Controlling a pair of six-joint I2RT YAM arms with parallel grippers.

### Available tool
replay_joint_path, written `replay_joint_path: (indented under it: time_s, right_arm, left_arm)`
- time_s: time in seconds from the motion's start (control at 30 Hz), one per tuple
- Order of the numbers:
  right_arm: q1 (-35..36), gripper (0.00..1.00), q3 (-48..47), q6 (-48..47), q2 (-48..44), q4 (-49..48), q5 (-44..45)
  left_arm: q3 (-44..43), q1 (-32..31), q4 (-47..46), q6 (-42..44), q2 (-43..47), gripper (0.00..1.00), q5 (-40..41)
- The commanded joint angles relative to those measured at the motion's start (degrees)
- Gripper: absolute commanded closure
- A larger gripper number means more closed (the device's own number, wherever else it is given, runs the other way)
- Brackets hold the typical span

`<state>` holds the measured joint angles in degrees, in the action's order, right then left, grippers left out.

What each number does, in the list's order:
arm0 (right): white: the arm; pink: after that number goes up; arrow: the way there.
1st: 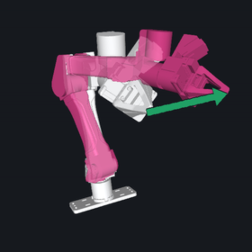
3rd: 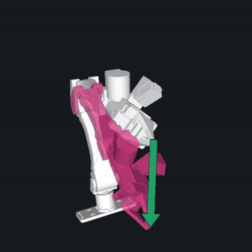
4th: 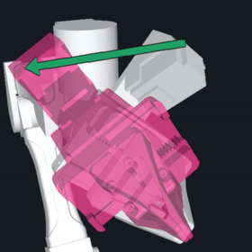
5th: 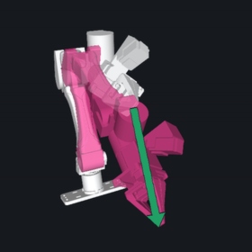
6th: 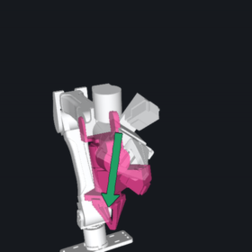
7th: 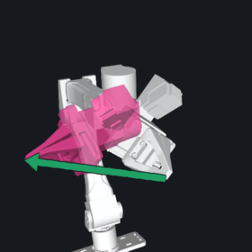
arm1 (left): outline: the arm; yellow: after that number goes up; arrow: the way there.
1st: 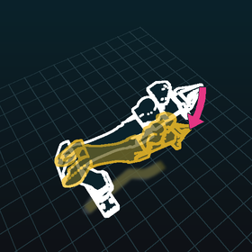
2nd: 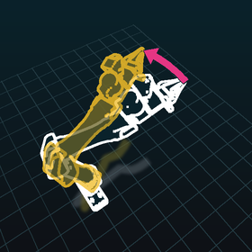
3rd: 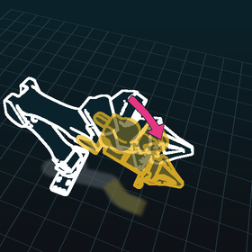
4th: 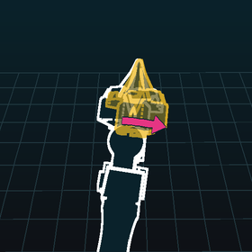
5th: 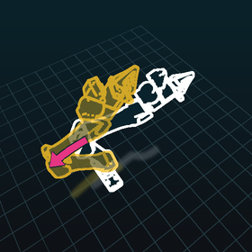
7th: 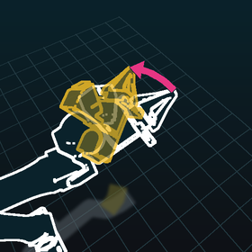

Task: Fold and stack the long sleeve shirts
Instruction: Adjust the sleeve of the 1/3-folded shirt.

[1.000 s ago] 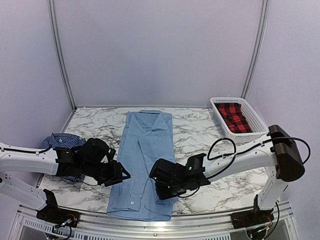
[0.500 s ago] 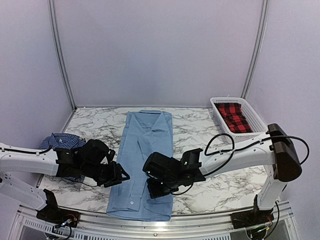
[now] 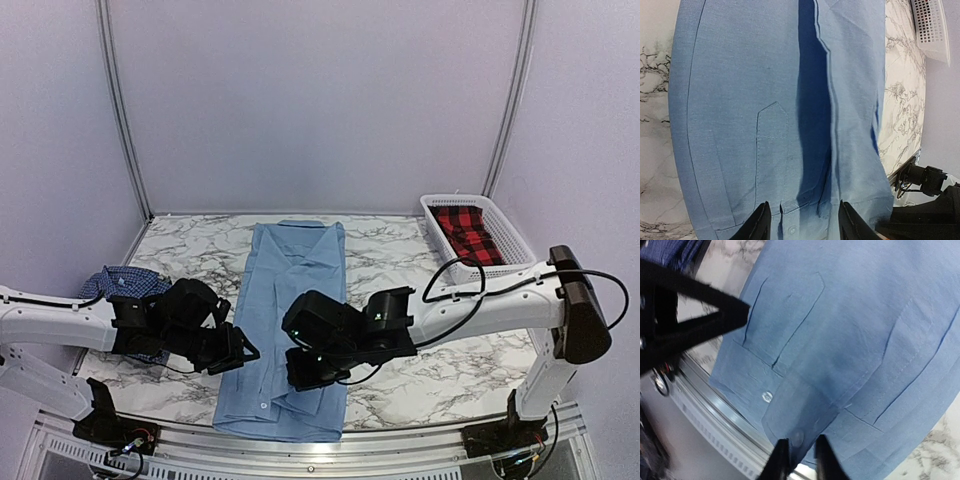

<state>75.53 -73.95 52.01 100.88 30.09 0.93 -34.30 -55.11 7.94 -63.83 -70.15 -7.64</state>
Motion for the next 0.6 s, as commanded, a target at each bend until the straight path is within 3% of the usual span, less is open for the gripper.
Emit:
replay_joint_path:
  time_s: [0.0, 0.07, 0.17, 0.4, 0.57]
  right_arm:
    - [0.5, 0.71, 2.1, 0.4, 1.3, 0.4, -0.3]
    - [0.7, 0.57, 3.7, 1.0, -0.2, -0.8, 0.4]
    - [0.6, 0.53, 6.7, 2.5, -2.9, -1.9, 1.7]
    - [0.0, 0.65, 17.9, 6.9, -7.3, -11.4, -0.3]
    - [-0.3, 0.68, 22.8, 9.0, -8.4, -17.3, -3.2]
  left_arm:
    - [0.4, -0.3, -0.8, 1.0, 0.6, 0.52, -0.7]
    - [0.5, -0.3, -0.8, 1.2, 0.5, 0.52, -0.9]
    - [0.5, -0.5, -1.0, 1.7, 0.0, 0.52, -1.5]
    - [-1.8, -4.9, -1.5, 2.5, -4.8, 0.57, -1.6]
    - [-4.5, -8.4, -3.4, 2.5, -10.1, 0.59, -1.7]
